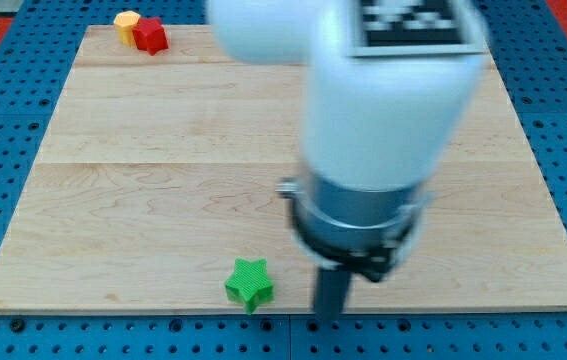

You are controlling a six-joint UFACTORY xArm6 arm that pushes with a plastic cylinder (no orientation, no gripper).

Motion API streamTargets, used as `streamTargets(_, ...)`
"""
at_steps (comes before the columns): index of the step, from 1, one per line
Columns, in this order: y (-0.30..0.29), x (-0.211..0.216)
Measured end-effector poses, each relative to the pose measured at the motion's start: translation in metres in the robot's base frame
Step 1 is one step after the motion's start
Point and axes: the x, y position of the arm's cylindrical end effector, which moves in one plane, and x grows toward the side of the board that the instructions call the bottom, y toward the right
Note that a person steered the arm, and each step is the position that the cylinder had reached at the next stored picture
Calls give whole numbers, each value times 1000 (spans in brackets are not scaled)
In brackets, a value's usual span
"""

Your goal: Slide the green star towards the blue cube

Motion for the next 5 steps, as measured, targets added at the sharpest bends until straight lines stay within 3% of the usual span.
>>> streamTargets(2,-153,-4)
streamTargets(3,-167,-51)
streamTargets(4,-172,-53)
streamTargets(5,-231,-26)
